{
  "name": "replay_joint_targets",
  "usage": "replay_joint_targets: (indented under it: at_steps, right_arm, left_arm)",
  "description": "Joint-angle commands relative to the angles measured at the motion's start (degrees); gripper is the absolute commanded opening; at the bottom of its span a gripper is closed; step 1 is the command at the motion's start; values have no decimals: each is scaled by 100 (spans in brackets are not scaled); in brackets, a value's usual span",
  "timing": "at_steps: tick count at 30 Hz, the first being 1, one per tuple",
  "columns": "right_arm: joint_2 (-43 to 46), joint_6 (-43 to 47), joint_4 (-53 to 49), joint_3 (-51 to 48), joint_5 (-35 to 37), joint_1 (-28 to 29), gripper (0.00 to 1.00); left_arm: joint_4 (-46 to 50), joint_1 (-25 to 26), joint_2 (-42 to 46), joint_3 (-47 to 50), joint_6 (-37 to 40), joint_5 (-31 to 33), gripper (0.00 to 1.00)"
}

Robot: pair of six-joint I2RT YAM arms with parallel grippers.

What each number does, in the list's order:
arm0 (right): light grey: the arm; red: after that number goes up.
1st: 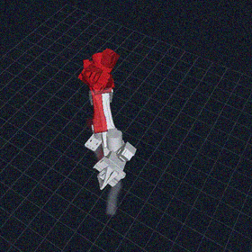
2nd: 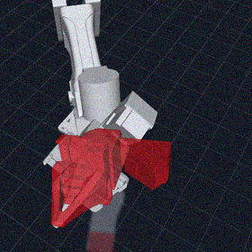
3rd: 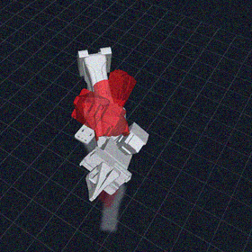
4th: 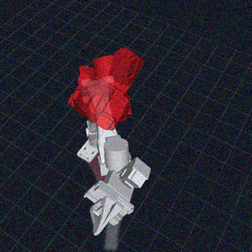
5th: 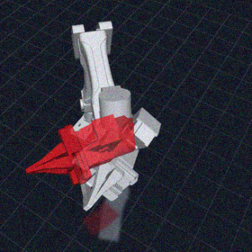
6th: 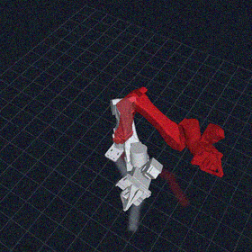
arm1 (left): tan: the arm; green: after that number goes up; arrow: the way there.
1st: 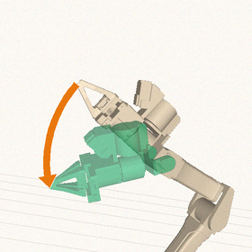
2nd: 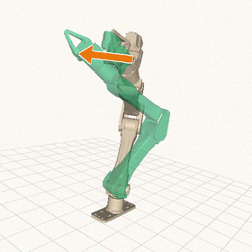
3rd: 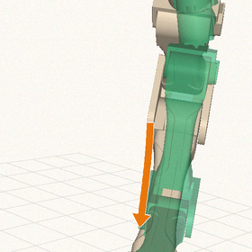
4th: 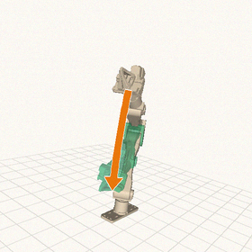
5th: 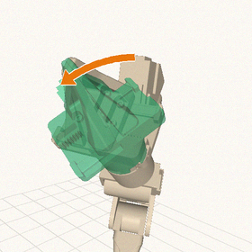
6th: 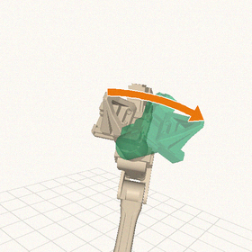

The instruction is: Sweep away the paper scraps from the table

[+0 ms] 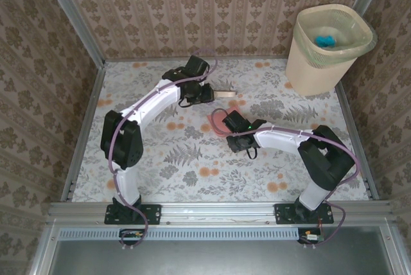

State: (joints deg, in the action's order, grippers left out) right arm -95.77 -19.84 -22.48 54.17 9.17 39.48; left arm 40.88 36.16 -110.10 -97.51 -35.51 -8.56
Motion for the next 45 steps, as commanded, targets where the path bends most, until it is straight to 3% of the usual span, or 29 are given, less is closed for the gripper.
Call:
replay_joint_targets:
  at_steps: [1,6,11,21,32,41,45]
  right_arm:
    - [-153,41,-166,193,-83,-31,0]
    - [-143,8,-165,165,94,-54,0]
    - [-96,-16,-128,128,106,-103,0]
    - [-107,-45,-124,109,98,-160,0]
    - [-118,-55,-129,104,101,-178,0]
    - [-127,-51,-130,111,85,-187,0]
    - [-135,-50,-125,112,85,-187,0]
  left_arm:
    - [-92,116,308,110,41,-520,0]
    - [-441,123,560,404,-70,-1065,0]
    - [-681,98,922,568,-177,-1069,0]
    - [-937,-147,1485,992,-315,-447,0]
    - [-1012,-284,980,1056,-426,-674,0]
    - [-775,-569,1044,1102,-397,286,0]
    - [-1035,-654,1265,1395,-497,260,0]
